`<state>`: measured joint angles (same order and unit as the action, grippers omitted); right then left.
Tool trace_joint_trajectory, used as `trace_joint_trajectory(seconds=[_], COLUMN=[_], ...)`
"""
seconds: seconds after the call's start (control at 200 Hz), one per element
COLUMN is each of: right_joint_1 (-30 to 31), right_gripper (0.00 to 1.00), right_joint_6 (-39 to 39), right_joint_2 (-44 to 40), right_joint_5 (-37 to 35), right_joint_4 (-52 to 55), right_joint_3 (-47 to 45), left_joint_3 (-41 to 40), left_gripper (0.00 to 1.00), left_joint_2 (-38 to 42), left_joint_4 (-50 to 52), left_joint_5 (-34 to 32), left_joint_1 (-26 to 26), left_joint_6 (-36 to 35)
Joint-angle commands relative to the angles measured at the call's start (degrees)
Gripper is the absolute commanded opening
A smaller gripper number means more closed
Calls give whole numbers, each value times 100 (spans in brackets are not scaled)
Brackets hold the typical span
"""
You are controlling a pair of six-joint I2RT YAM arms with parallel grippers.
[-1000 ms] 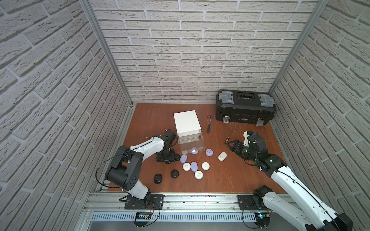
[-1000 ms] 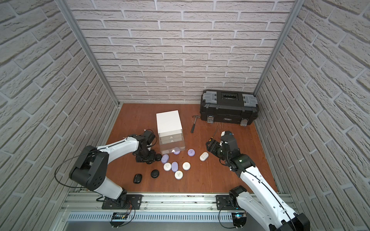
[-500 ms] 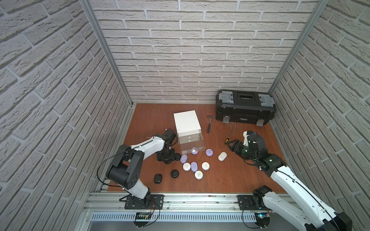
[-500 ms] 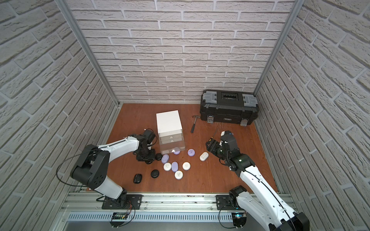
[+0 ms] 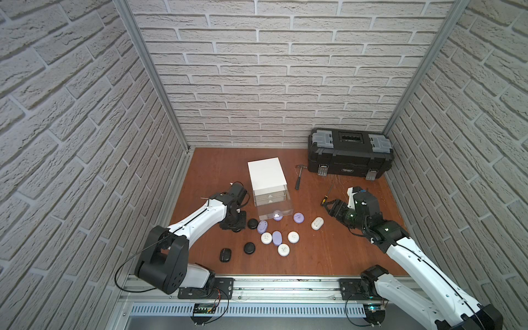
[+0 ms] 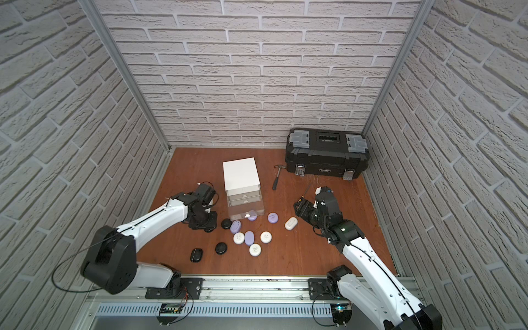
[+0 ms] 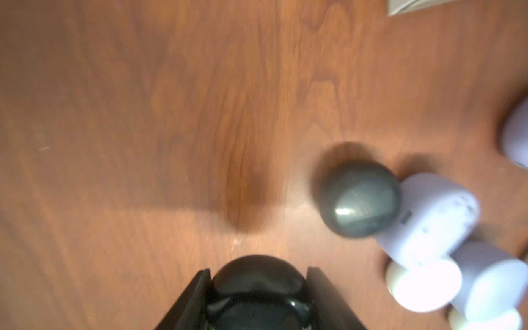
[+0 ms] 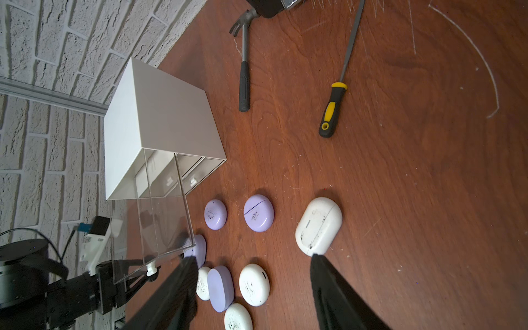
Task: Put the bluetooth earphones in the drawer according to color
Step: Pick up the Bluetooth earphone from the center of the board, then place the bluetooth earphone in the drawer.
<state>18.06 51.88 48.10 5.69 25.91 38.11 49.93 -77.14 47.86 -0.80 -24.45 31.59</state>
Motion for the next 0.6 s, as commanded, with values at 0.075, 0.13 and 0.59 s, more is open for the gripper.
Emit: trace_joint_trajectory(seconds=[0.075, 0.13, 0.59], right_joint_1=[-74, -73, -143], right_gripper=[67, 67, 67], right_joint_6=[-11, -2, -15], right_joint_2=[-149, -150, -326], right_joint_5=[26, 43, 118], right_joint_4=[-197, -222, -171], right_joint_3=[-82, -105, -181], left_joint_3=[708, 1071, 4229], left_gripper=[45, 45, 45], left_joint_2=[1007, 1145, -907], left_joint_4=[928, 1104, 1719], left_joint_5=[-221, -237, -772], left_joint_1=[19, -14, -1378], left_joint_6=[-29, -75, -397])
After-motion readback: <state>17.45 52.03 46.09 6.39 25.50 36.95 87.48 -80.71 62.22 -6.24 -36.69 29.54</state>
